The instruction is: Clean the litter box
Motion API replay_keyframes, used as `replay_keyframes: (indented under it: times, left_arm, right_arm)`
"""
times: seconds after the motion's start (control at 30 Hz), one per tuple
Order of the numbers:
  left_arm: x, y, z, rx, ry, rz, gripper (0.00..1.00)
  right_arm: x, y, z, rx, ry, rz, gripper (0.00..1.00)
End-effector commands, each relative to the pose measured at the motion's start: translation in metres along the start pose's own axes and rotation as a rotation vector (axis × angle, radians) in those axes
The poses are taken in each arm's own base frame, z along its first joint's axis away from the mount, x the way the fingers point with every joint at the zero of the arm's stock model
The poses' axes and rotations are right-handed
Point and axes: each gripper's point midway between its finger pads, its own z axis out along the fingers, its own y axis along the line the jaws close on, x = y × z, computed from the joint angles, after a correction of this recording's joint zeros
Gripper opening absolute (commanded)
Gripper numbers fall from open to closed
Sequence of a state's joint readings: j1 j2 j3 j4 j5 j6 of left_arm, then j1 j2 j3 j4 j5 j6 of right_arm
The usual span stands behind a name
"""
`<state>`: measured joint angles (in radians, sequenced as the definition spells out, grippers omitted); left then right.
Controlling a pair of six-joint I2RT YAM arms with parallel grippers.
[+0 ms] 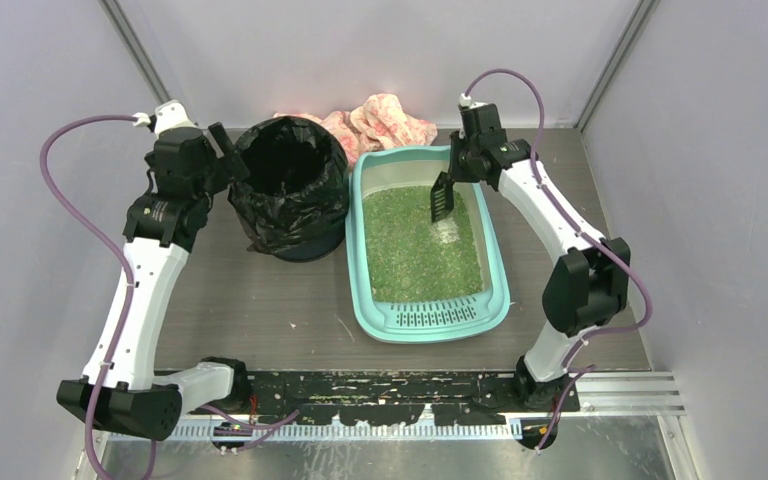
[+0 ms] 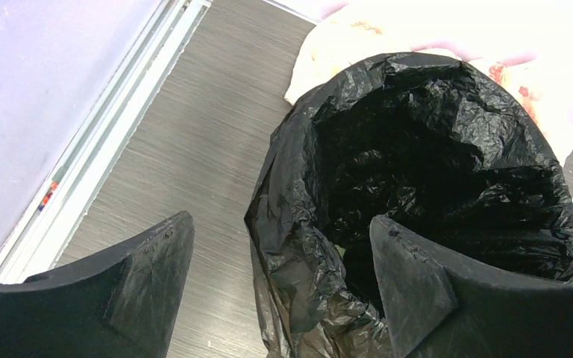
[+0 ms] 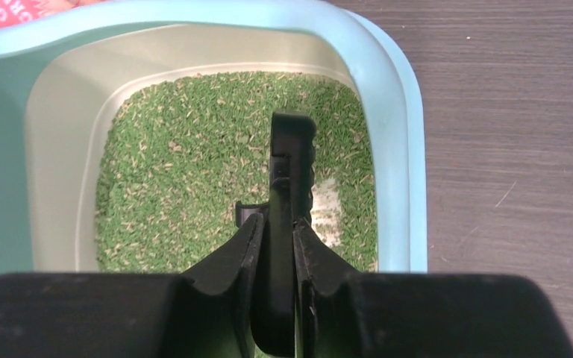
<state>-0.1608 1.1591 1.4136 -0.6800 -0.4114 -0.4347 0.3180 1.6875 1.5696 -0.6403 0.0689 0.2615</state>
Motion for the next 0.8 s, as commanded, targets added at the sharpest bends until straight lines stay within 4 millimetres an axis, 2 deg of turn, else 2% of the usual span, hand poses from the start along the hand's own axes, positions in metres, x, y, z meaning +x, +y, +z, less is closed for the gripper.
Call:
replay_keyframes:
  times: [0.0, 0.17, 0.27, 0.37, 0.57, 0.77]
  left_arm:
    - [-0.03, -0.01, -0.01, 0.057, -0.091, -0.022, 0.87]
    - [-0.03, -0.009, -0.012, 0.056, -0.092, -0.012, 0.87]
    - [-0.029, -0.01, -0.01, 0.061, -0.087, -0.012, 0.87]
    - [-0.027, -0.014, -0.008, 0.073, -0.082, -0.012, 0.87]
    - [-0.026, -0.019, -0.005, 0.085, -0.076, -0.007, 0.87]
    - [-0.025, -0.024, -0.004, 0.098, -0.071, 0.005, 0.87]
  right_arm:
    - [-0.029, -0.001, 0.011, 0.03, -0.071, -0.027, 0.01]
    - [-0.031, -0.003, 0.016, 0.043, -0.067, -0.04, 0.01]
    - [-0.025, 0.004, 0.02, 0.005, -0.043, -0.037, 0.01]
    - [-0.015, 0.018, 0.026, -0.071, -0.002, -0.008, 0.01]
    - [0.004, 0.059, 0.03, -0.296, 0.056, 0.119, 0.01]
    - [0.03, 0.076, 0.04, -0.404, 0.134, 0.161, 0.01]
